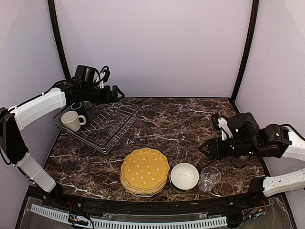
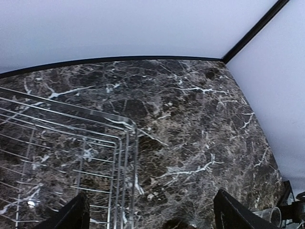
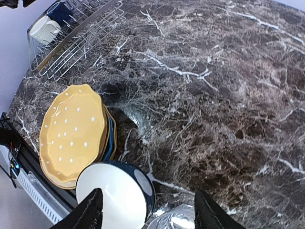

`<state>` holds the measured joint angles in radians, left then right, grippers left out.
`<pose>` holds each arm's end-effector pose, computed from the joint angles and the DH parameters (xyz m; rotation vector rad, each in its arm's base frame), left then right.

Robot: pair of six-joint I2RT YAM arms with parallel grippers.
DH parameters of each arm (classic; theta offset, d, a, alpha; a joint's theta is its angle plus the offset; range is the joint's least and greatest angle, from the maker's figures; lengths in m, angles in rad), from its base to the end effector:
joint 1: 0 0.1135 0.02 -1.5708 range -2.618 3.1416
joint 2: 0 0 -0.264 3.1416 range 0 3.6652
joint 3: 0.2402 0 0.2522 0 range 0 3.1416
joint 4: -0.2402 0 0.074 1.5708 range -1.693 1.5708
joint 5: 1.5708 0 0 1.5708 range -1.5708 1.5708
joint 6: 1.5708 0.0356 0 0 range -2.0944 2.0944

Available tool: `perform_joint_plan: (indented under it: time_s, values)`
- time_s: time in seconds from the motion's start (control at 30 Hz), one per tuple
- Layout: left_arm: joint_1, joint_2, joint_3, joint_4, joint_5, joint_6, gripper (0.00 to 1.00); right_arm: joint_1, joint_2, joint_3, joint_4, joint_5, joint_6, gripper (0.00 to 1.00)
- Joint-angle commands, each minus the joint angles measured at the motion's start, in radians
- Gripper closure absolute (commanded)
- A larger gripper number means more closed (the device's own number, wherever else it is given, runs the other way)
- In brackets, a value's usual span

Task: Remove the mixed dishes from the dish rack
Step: Grab the cup from the dish rack.

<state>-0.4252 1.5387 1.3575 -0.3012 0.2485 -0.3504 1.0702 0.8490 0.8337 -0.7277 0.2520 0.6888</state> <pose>0.3238 -0.1562 0.3419 0.2386 2.1054 -0.7278 0.0900 0.1460 0.2945 -0.3185 2.3428 0.6083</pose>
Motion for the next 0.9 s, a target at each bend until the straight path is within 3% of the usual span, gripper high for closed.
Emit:
perform_joint_plan:
  time_s: [0.0,0.27,0.47,0.67,0.87]
  values:
    - [0.053,-0.022,0.040,-0.110,-0.142,0.085,0.11,-0.036,0.070,0.028,0.187,0.095,-0.156,0.36]
    - [0.129,0.050,0.079,-0.169,-0.193,0.111,0.10,-0.128,0.281,0.055,0.496,-0.174,-0.247,0.31]
    - [0.172,0.122,0.145,-0.254,-0.269,0.159,0.10,-0.137,0.398,0.072,0.536,-0.279,-0.238,0.27]
    - [0.179,0.229,0.254,-0.353,-0.386,0.209,0.09,-0.146,0.346,-0.010,0.547,-0.268,-0.216,0.24]
    - [0.205,0.399,0.480,-0.524,-0.548,0.237,0.08,-0.183,0.270,-0.087,0.561,-0.255,-0.218,0.23]
